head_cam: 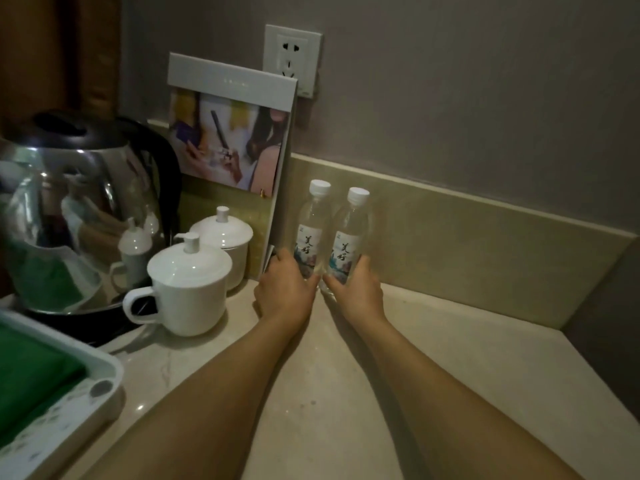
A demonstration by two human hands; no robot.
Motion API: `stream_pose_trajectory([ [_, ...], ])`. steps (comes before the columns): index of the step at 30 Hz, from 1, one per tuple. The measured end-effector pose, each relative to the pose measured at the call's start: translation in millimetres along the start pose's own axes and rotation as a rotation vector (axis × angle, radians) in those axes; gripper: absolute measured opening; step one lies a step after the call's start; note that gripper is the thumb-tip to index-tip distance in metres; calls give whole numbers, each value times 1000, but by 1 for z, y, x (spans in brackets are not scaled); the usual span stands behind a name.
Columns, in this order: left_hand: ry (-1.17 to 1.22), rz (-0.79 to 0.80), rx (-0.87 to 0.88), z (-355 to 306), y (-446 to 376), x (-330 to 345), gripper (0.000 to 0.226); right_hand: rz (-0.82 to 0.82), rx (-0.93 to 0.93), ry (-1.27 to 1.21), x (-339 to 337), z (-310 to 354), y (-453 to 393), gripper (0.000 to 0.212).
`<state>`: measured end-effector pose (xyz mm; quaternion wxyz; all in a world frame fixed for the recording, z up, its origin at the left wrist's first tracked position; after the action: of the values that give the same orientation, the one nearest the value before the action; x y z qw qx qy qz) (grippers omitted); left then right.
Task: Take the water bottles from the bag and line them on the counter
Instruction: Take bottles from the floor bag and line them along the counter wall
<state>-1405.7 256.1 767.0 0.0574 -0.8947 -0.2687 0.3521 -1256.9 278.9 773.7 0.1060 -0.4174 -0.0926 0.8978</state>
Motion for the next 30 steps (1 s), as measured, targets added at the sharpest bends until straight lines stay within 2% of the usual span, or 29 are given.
stream_pose_trajectory([
  [8,41,7,-3,1,-17,10,50,-35,18,99,9,-3,-16,47],
  [18,53,21,-5,3,-26,15,50,-85,-14,148,15,-8,-20,49],
  [24,30,26,4,2,-29,17,52,-99,-2,113,15,-10,-21,72],
  [30,5,16,22,2,-31,18,50,-103,-4,118,15,-10,-21,52],
])
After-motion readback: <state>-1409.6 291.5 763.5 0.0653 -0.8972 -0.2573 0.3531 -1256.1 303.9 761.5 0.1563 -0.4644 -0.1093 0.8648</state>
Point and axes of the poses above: each hand's wrist, its own y-axis away from the middle knuckle, its own x-axis out of the palm, z = x × y, the point moved 7 cm from there along -y, towards the middle knuckle, and after that the axes turned 5 degrees about y, right-handed, at the moved point
